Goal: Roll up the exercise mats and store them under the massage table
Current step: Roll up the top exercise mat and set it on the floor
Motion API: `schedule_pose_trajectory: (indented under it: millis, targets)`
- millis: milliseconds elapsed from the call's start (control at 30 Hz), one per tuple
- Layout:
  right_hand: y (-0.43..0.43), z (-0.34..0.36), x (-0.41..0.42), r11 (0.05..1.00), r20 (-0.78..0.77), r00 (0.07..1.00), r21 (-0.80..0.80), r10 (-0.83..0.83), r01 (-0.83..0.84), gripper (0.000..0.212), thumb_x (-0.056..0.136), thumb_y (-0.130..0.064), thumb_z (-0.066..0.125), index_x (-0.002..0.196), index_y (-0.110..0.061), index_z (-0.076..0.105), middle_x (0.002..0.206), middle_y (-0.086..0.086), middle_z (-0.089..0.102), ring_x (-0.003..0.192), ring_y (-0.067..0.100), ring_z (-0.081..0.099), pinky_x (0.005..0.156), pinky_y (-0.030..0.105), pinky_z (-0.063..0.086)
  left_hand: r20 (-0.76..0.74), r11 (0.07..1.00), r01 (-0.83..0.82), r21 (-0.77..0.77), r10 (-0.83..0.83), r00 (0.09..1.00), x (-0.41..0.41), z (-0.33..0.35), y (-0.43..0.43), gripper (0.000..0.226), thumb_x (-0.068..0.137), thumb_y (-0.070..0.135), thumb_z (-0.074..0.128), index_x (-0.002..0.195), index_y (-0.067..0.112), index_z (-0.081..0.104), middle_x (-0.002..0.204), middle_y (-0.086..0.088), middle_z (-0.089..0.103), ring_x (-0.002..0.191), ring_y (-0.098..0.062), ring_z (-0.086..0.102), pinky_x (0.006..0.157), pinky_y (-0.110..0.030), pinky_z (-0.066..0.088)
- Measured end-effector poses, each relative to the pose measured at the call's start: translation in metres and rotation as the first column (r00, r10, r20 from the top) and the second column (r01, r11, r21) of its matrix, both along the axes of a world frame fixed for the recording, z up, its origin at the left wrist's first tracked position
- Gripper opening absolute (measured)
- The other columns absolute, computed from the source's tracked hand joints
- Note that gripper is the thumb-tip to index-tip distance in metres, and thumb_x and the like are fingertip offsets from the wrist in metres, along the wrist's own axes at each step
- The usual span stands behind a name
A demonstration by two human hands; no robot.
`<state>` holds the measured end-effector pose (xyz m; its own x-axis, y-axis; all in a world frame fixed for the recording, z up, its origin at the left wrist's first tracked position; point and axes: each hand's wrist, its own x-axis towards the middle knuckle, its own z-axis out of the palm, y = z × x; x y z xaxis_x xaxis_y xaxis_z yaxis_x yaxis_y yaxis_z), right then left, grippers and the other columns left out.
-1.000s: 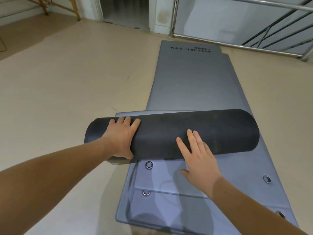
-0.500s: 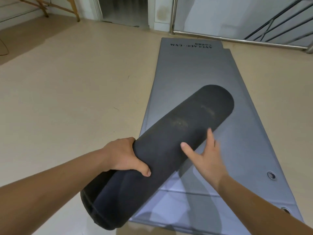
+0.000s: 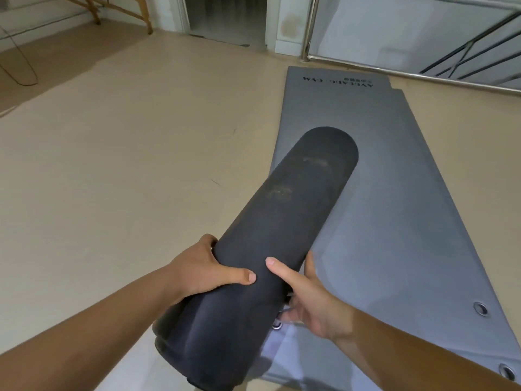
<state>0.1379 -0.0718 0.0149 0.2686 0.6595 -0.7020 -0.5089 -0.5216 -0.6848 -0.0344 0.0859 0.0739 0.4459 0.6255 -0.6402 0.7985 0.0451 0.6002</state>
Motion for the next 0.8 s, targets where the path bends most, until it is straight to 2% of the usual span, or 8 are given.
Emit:
schedule_pose_trajectory:
  millis: [67,167,267,367,467,533,733,800]
  targets:
    - [0.021,-0.004,-0.015,0.998,-0.018,0.998,0.008,0.061,-0.061,0.080,0.075,-0.046,0.097,0.118,-0.083,0.040,0.137,-0.014,0.071,0.114,0.028,0.076,0.089,0.061,0.063,-0.037,0.994,-0.060,0.086,0.063,0.997,-0.028,-0.002,-0.002,0.099,0.046,0.070,0.094,0.124,0.033,0.045,0.111,0.012,0.067,0.095,-0.012,0.070,0.085,-0.037,0.060]
    - [0.072,-0.011,-0.055,0.988,-0.008,0.988,0.014,0.156,-0.156,0.114,0.065,-0.053,0.100,0.145,-0.078,0.023,0.150,-0.014,0.060,0.125,0.028,0.070,0.094,0.065,0.060,-0.102,0.968,-0.179,0.178,0.199,0.975,-0.080,-0.005,0.012,0.102,0.040,0.080,0.087,0.118,0.031,0.044,0.107,0.014,0.066,0.093,-0.012,0.069,0.085,-0.040,0.060]
    - [0.127,-0.015,-0.095,0.972,0.042,0.972,0.031,0.231,-0.233,0.131,0.061,-0.063,0.098,0.156,-0.070,0.007,0.160,-0.014,0.046,0.137,0.027,0.058,0.101,0.065,0.056,-0.085,0.927,-0.335,0.171,0.352,0.932,-0.124,-0.008,0.046,0.103,0.040,0.081,0.088,0.120,0.029,0.050,0.108,0.012,0.066,0.094,-0.014,0.069,0.084,-0.041,0.060]
    - [0.171,-0.013,-0.120,0.968,0.185,0.958,0.077,0.221,-0.238,0.123,0.070,-0.071,0.087,0.160,-0.064,0.004,0.165,-0.014,0.039,0.142,0.026,0.052,0.109,0.061,0.052,-0.019,0.876,-0.454,0.160,0.463,0.886,-0.143,-0.013,0.077,0.106,0.044,0.080,0.091,0.127,0.024,0.054,0.112,0.008,0.067,0.095,-0.016,0.068,0.079,-0.039,0.059]
    - [0.193,-0.014,-0.129,0.968,0.408,0.899,0.117,0.159,-0.224,0.095,0.088,-0.070,0.071,0.166,-0.048,0.019,0.167,-0.007,0.038,0.147,0.024,0.047,0.118,0.047,0.046,0.015,0.851,-0.503,0.154,0.507,0.862,-0.134,-0.018,0.092,0.117,0.040,0.085,0.087,0.133,0.023,0.053,0.120,0.004,0.067,0.101,-0.021,0.068,0.088,-0.044,0.060]
    - [0.192,-0.019,-0.125,0.961,0.513,0.842,0.110,0.163,-0.253,0.084,0.094,-0.068,0.063,0.165,-0.045,0.025,0.167,-0.004,0.040,0.149,0.023,0.045,0.120,0.045,0.043,0.017,0.858,-0.487,0.164,0.491,0.871,-0.124,-0.019,0.096,0.121,0.039,0.089,0.083,0.136,0.024,0.052,0.125,0.004,0.066,0.105,-0.023,0.067,0.093,-0.046,0.060]
    - [0.166,-0.016,-0.104,0.976,0.296,0.938,0.058,0.183,-0.209,0.088,0.095,-0.065,0.066,0.165,-0.054,0.014,0.167,-0.010,0.038,0.143,0.022,0.050,0.116,0.053,0.047,-0.144,0.895,-0.214,0.391,0.289,0.946,-0.087,-0.024,0.074,0.125,0.042,0.098,0.065,0.144,0.029,0.043,0.128,0.006,0.065,0.113,-0.024,0.067,0.093,-0.044,0.059]
    - [0.158,-0.018,-0.097,0.978,0.314,0.931,0.039,0.184,-0.207,0.085,0.096,-0.065,0.064,0.165,-0.050,0.017,0.168,-0.008,0.036,0.145,0.024,0.047,0.116,0.054,0.046,-0.192,0.903,-0.138,0.408,0.232,0.954,-0.080,-0.025,0.069,0.126,0.043,0.100,0.058,0.146,0.030,0.040,0.128,0.006,0.065,0.113,-0.024,0.067,0.093,-0.044,0.059]
